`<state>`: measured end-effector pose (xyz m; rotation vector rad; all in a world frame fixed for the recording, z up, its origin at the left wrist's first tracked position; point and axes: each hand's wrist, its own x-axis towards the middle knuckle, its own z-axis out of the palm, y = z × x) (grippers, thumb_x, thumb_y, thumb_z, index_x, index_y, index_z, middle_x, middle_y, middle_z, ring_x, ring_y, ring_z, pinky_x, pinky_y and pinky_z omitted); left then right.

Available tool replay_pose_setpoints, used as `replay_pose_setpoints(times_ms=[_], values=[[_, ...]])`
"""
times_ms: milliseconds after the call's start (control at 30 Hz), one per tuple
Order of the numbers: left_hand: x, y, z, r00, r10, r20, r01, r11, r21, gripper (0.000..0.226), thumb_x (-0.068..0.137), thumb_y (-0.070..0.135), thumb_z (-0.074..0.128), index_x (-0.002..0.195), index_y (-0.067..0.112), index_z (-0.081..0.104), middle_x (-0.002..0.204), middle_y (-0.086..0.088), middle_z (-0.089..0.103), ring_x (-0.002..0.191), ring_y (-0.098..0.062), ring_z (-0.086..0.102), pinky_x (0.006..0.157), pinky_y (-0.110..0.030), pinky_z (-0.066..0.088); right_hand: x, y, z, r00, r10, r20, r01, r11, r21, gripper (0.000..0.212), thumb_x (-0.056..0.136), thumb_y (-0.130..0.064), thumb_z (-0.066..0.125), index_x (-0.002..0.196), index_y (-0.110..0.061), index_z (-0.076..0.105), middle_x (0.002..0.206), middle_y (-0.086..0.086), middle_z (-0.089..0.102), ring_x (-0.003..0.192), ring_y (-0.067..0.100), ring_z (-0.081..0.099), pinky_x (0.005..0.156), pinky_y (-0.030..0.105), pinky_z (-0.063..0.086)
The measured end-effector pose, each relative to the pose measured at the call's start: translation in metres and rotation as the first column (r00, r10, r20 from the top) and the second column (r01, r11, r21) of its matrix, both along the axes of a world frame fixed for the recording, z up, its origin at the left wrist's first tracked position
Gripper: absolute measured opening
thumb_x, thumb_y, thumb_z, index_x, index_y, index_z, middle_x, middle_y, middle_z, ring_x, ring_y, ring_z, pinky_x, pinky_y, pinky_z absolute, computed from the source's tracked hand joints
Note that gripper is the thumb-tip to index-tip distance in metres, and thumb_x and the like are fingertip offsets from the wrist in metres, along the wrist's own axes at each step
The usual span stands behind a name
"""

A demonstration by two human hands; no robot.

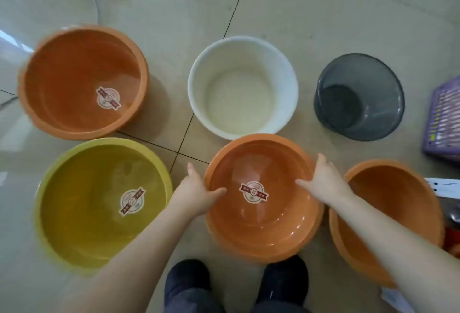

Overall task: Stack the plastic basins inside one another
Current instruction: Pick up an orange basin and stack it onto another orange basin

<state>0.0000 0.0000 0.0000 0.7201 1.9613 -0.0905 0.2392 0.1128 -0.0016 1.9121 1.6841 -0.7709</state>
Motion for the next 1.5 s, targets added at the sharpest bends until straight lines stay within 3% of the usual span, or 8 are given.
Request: replay_pose_setpoints(times_ms=[133,233,500,667,800,1000,1233,1500], values=[[0.009,-0.001,-0.041,0.992,-0.074,-0.098,0.070,0.996,-0.048,0.060,0.090,0.034,0.057,0.134,0.002,0.033,0.118,-0.017,0.061,0.102,-0.034,0.064,0.083,-0.041,0.056,0.011,0.009,-0.037,0.993,0.009,0.119,0.000,0.997,-0.076,0.057,0.090,-0.021,0.060,0.136,0.002,0.036,0.130,0.023,0.056,0.118,0.038,0.056,0.097,0.043,0.047],[0.013,-0.008,-0.051,0.983,-0.095,-0.155,0.096,0.995,0.003,0.025,0.094,0.018,0.046,0.113,0.002,0.044,0.111,-0.019,0.061,0.097,-0.036,0.063,0.072,-0.039,0.051,0.019,0.004,-0.046,0.988,0.088,0.126,-0.088,0.996,-0.004,0.033,0.092,-0.023,0.056,0.119,-0.003,0.052,0.114,0.019,0.064,0.103,0.036,0.063,0.089,0.044,0.052],[-0.027,-0.028,0.046,0.976,-0.003,-0.218,0.034,0.990,0.138,0.023,0.091,0.021,0.053,0.107,0.004,0.049,0.104,-0.018,0.064,0.093,-0.037,0.064,0.073,-0.040,0.053,-0.014,-0.010,0.069,0.981,0.192,-0.014,-0.184,0.960,0.212,0.036,0.090,-0.040,0.056,0.110,-0.011,0.060,0.101,0.011,0.070,0.087,0.031,0.070,0.074,0.043,0.058],[-0.115,-0.087,0.149,0.940,0.185,-0.286,-0.139,0.975,0.175,0.024,0.089,0.027,0.059,0.089,0.007,0.047,0.095,-0.017,0.062,0.093,-0.038,0.062,0.071,-0.039,0.048,-0.111,-0.025,0.165,0.941,0.263,-0.213,-0.211,0.948,0.237,0.034,0.086,-0.040,0.062,0.097,-0.008,0.062,0.086,0.008,0.067,0.076,0.029,0.065,0.071,0.043,0.058],[-0.181,-0.154,0.184,0.879,0.341,-0.334,-0.294,0.938,0.186,0.024,0.089,0.026,0.060,0.092,0.002,0.061,0.095,-0.020,0.068,0.086,-0.036,0.063,0.071,-0.038,0.049,-0.198,-0.056,0.186,0.868,0.403,-0.290,-0.363,0.914,0.183,0.032,0.088,-0.035,0.060,0.091,-0.003,0.063,0.089,0.018,0.068,0.084,0.036,0.062,0.072,0.039,0.049],[-0.222,-0.206,0.122,0.819,0.460,-0.344,-0.434,0.888,0.152,0.029,0.090,0.028,0.057,0.099,0.003,0.067,0.091,-0.015,0.070,0.082,-0.033,0.067,0.075,-0.042,0.058,-0.284,-0.089,0.119,0.767,0.630,-0.121,-0.618,0.776,0.125,0.034,0.096,-0.031,0.049,0.103,0.000,0.060,0.106,0.021,0.065,0.099,0.039,0.062,0.072,0.036,0.044],[-0.229,-0.211,0.002,0.789,0.452,-0.415,-0.450,0.886,0.110,0.028,0.093,0.025,0.056,0.103,0.000,0.064,0.101,-0.021,0.068,0.092,-0.040,0.066,0.073,-0.039,0.053,-0.315,-0.096,0.007,0.724,0.689,0.006,-0.687,0.721,0.094,0.033,0.097,-0.026,0.047,0.110,0.000,0.063,0.111,0.021,0.064,0.103,0.039,0.062,0.083,0.041,0.049],[-0.222,-0.223,-0.053,0.833,0.390,-0.392,-0.411,0.911,0.032,0.038,0.094,0.035,0.052,0.099,-0.001,0.064,0.096,-0.018,0.068,0.088,-0.036,0.067,0.073,-0.039,0.056,-0.322,-0.099,-0.035,0.615,0.772,0.161,-0.788,0.605,0.110,0.032,0.098,-0.025,0.045,0.116,-0.001,0.056,0.117,0.014,0.062,0.111,0.035,0.059,0.081,0.037,0.049]])
